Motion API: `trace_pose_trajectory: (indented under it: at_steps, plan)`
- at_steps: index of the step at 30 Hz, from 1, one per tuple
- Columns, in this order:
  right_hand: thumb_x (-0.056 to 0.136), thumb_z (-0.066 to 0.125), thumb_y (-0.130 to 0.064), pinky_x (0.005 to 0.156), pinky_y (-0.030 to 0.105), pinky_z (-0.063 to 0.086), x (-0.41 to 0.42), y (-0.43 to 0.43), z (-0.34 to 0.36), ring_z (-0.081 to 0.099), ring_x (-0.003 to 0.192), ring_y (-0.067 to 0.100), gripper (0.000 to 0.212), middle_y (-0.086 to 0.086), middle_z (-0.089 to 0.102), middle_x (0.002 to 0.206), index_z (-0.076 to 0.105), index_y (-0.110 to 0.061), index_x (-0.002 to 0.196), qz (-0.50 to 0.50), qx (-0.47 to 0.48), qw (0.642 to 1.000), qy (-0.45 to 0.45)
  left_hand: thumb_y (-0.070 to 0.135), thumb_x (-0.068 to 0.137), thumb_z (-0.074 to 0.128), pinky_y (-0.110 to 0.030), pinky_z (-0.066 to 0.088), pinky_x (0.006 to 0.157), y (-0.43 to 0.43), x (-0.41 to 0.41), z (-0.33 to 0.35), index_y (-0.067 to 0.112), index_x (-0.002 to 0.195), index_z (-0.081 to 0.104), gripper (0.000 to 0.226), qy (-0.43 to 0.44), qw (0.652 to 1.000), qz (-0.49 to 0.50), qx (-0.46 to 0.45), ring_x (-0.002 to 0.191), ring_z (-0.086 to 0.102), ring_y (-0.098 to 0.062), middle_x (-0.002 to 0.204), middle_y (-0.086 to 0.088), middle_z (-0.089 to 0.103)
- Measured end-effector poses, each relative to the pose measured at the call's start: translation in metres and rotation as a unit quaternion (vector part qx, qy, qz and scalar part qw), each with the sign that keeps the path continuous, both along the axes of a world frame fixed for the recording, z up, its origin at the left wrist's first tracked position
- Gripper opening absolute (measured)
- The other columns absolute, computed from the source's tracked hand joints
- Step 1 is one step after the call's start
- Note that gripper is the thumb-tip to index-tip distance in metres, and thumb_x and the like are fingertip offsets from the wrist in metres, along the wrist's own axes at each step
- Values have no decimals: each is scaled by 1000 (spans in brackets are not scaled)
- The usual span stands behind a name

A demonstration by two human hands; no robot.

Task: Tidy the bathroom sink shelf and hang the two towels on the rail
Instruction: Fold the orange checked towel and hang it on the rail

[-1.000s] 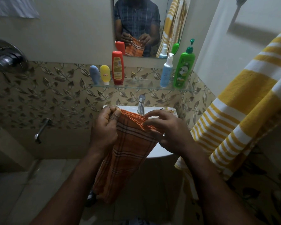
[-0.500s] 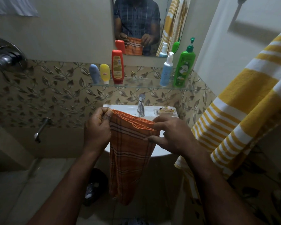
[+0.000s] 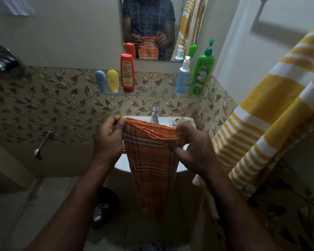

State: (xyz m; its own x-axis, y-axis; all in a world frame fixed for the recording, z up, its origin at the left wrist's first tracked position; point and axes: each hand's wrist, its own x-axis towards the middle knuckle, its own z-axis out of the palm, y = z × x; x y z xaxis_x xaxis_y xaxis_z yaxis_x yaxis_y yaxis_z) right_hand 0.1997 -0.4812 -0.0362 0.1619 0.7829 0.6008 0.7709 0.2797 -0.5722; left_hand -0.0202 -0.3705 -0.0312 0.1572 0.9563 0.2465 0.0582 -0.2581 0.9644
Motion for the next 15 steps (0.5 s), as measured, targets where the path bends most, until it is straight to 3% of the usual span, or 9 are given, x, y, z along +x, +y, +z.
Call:
trace_pose_trajectory:
  at_steps: [2, 4, 7, 11, 13, 15]
  plan:
    - [77, 89, -8, 65, 47, 60, 0, -2, 0, 73, 74, 27, 56, 5, 75, 85, 52, -26, 116, 5, 0, 998, 70, 22, 109, 54, -31, 60, 70, 0, 3, 3, 14, 99, 68, 19, -31, 999, -7, -13, 76, 70, -11, 84, 1, 74]
    - [78, 90, -6, 69, 52, 60, 1, -3, -1, 74, 79, 34, 61, 9, 77, 91, 52, -24, 122, 19, -2, 991, 134, 20, 109, 54, -26, 60, 68, 1, 5, 6, 12, 101, 67, 18, -53, 998, -20, -20, 75, 70, -12, 85, -2, 73]
    - [79, 90, -12, 76, 61, 59, 5, -4, 0, 74, 88, 38, 51, 10, 77, 99, 63, -21, 121, 32, -14, 979, 202, 18, 109, 54, -27, 60, 69, 5, 5, 10, 14, 99, 67, 17, -64, 997, -48, -16, 78, 70, -15, 87, -3, 72]
    - [80, 88, -16, 83, 62, 60, 5, -6, 5, 75, 94, 35, 30, 10, 77, 101, 74, -11, 105, 54, -27, 967, 247, 20, 108, 55, -25, 60, 67, 4, 6, 22, 11, 102, 68, 17, -79, 995, -59, 4, 76, 70, -13, 86, -2, 72]
    - [82, 88, -11, 82, 61, 60, 3, -7, 9, 73, 93, 40, 25, 16, 75, 99, 73, -5, 101, 49, -17, 962, 268, 31, 106, 56, -23, 60, 68, 6, 4, 20, 6, 111, 66, 27, -102, 991, -85, 6, 78, 72, -9, 88, 0, 73]
    - [83, 85, -4, 84, 55, 62, 1, -8, 15, 72, 94, 41, 23, 21, 73, 99, 71, 0, 100, 45, -9, 954, 297, 57, 92, 66, -25, 61, 72, 9, -1, 12, 7, 120, 64, 57, -107, 980, -169, -26, 88, 75, -12, 95, 2, 76]
